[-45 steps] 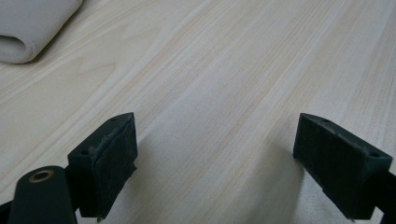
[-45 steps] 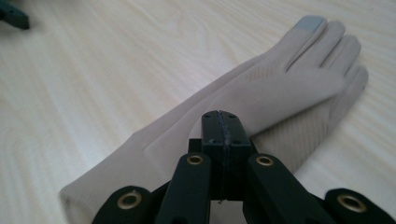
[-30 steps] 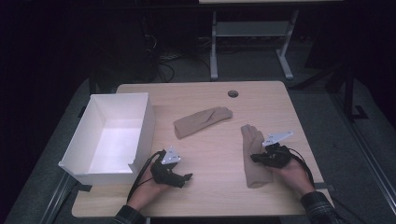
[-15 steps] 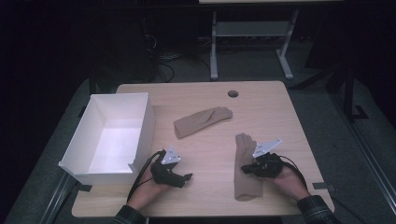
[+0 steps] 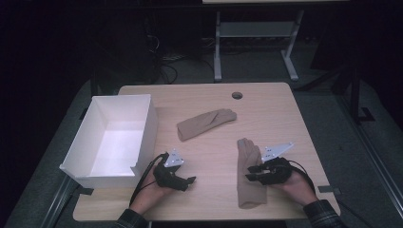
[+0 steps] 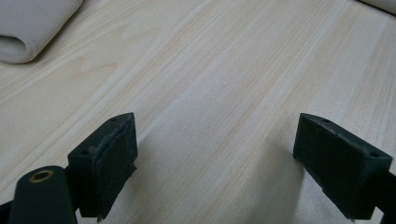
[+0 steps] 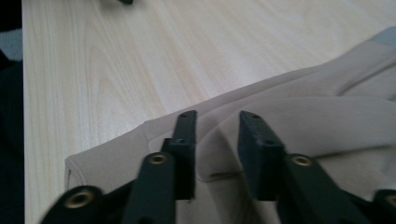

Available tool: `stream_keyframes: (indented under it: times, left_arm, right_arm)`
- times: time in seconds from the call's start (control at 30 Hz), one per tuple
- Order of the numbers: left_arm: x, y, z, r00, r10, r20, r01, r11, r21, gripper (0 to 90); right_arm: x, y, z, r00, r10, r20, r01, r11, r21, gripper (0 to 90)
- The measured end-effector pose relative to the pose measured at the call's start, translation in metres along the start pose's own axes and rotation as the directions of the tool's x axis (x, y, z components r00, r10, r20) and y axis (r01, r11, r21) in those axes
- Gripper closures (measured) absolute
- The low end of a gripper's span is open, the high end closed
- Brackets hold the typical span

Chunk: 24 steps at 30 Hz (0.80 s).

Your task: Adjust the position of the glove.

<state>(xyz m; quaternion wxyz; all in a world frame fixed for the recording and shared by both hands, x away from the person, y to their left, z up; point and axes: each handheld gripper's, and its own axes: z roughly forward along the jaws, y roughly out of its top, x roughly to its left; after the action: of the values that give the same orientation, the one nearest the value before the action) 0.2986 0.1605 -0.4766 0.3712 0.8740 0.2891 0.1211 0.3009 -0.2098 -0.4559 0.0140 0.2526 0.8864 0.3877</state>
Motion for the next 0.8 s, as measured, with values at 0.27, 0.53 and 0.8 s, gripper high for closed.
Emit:
stream_keyframes:
  times: [0.27,0.53,0.8]
  left_arm:
    - [0.000,0.000,0.000,1.0000,-0.001,-0.001,0.001,1.0000,-0.007,13.1]
    - [0.000,0.000,0.000,1.0000,-0.002,-0.001,0.002,1.0000,-0.008,13.1]
    - [0.000,0.000,0.000,1.0000,-0.002,-0.002,0.002,1.0000,-0.007,13.1]
  right_arm:
    - [-0.021,-0.014,-0.021,0.9815,0.094,0.167,-0.083,0.9942,-0.068,35.5]
    - [-0.047,-0.033,-0.033,0.9483,0.182,0.260,-0.165,0.9826,-0.086,26.7]
    - [-0.062,-0.042,-0.033,0.9048,0.238,0.353,-0.221,0.9713,-0.088,14.7]
